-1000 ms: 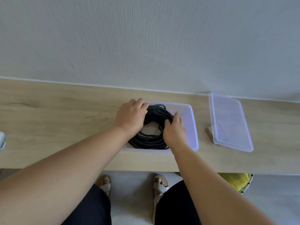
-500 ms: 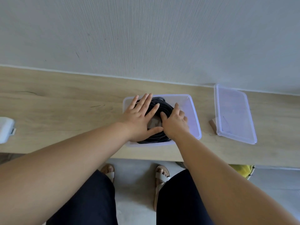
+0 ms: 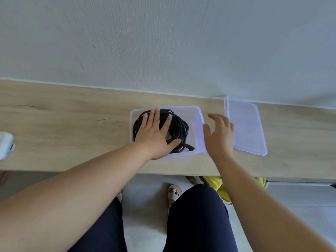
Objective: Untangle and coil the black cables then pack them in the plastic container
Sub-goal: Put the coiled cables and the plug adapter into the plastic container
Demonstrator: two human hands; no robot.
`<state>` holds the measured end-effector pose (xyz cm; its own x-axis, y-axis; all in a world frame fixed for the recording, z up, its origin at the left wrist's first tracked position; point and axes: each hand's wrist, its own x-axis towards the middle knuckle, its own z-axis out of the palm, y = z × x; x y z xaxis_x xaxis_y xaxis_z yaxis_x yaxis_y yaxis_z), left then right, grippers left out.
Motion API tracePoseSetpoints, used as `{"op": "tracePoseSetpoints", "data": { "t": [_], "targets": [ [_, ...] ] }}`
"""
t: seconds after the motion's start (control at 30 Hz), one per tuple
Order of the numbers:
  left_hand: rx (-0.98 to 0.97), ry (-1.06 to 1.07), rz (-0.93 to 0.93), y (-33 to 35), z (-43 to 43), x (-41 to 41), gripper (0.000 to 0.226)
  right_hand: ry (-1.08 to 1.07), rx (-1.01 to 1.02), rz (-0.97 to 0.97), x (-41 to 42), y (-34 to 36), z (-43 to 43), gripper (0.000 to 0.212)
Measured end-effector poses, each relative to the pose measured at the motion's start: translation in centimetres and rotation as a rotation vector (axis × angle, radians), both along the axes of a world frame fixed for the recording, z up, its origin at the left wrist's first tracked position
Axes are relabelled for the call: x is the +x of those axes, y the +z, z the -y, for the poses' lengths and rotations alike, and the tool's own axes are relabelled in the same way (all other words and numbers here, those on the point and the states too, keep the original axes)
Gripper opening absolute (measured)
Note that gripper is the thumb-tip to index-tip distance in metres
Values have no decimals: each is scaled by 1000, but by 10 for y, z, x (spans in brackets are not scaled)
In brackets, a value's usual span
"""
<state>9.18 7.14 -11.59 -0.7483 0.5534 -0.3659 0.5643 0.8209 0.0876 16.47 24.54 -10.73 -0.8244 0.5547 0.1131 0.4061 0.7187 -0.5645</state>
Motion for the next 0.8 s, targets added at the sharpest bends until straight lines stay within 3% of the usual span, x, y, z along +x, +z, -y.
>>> {"op": "tracePoseSetpoints", "data": {
  "t": [0.13,0.27,0.5,0.63,0.8],
  "targets": [
    [-28,65,57,-7,-9,4,111,-178,-11,336,26,-18,-40,58],
    [-41,140,86,4,-24,5,114,-188,-27,442,33,-23,-57,70],
    [-39,269,113,0,-43,11,119,-152,-9,362,25,-22,-73,33],
    [0,261,64,-7,-46,13,119,-190,29,256,33,-23,-86,36],
    [33,181,56,-12,-63,16,119,-233,27,363,47,-35,-102,34]
  ]
}}
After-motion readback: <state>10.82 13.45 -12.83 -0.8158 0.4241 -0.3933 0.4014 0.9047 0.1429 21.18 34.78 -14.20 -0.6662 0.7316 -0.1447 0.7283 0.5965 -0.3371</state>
